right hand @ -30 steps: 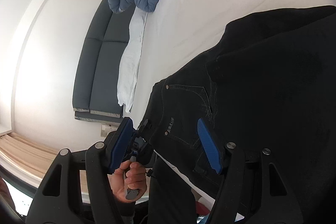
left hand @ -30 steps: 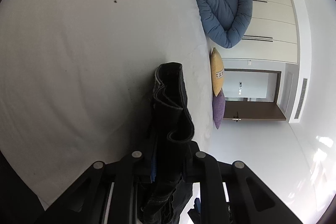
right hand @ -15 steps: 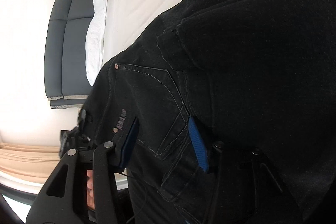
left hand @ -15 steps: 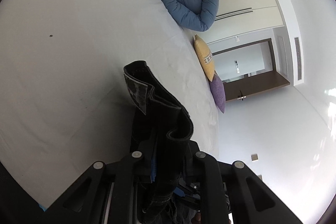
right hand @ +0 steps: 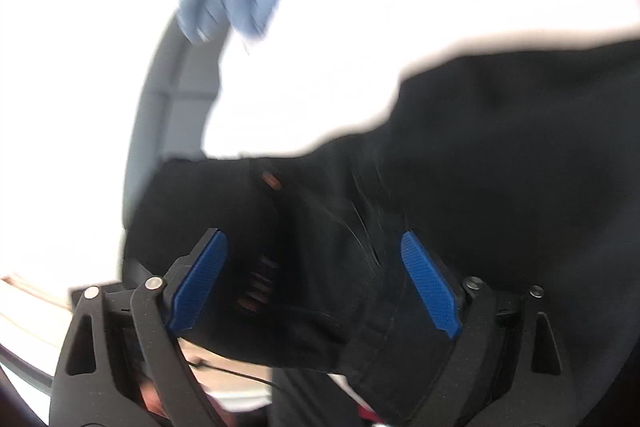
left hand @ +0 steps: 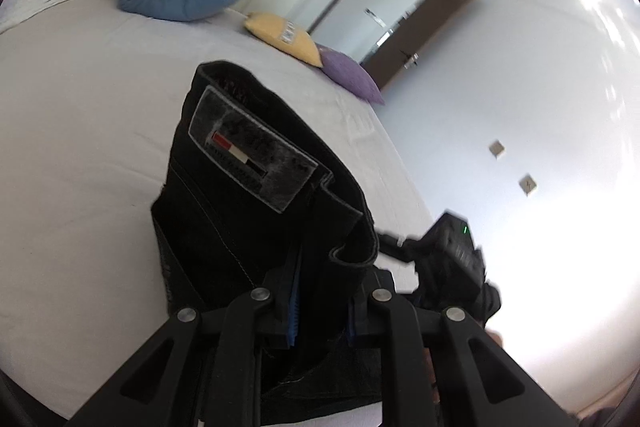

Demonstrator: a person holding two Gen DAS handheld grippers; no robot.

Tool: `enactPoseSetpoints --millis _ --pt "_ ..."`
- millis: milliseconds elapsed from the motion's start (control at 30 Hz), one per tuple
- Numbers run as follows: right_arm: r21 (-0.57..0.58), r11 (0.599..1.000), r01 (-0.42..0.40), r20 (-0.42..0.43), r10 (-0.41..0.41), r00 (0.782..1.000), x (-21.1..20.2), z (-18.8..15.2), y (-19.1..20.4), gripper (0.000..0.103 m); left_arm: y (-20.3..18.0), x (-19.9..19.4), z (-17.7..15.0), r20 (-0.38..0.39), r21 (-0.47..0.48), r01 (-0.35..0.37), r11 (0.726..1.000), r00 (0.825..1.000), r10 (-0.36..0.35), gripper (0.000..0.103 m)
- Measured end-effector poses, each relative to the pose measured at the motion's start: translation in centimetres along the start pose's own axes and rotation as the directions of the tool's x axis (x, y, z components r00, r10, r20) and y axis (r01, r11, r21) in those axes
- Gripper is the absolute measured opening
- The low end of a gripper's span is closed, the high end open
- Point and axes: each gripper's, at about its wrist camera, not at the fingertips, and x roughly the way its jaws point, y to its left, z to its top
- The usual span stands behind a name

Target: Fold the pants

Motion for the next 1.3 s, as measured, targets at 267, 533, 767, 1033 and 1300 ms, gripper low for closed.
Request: enactPoseSetpoints --millis 267,533,767,1033,1300 --pt "-0.038 0.997 -0.067 -0.070 0.064 0.995 -5.9 -0.9 -0.6 0.090 -7.5 7.0 -6.1 -0.207 0.231 0.043 0.972 0.978 0.006 0.017" --pt "-0.071 0.987 0.147 -0.038 -0.149 0.988 -7.2 -2.0 -4.1 0.052 -11.3 9.5 -10.0 -0.263 0.470 -0.002 0.883 0.954 0.143 0.017" --pt "-0.108 0.966 0.236 0.040 -0.233 0.972 -9.1 -2.4 -5.6 0.012 -13.1 11.4 -10.3 -0.276 0.526 0.001 0.850 0.946 0.170 0.017" --pt "-0.105 0.973 0.206 0.120 -0.193 0.974 -13.5 -2.7 -6.9 0.012 -16.4 13.0 -10.9 -0.289 0.590 0.039 0.806 0.943 0.166 0.017" --pt "-0.026 0.974 0.224 0.153 -0.218 0.964 -14.8 -4.2 -12.0 0.012 -16.5 16.2 -14.2 -0.346 0.614 0.073 0.786 0.920 0.185 0.020"
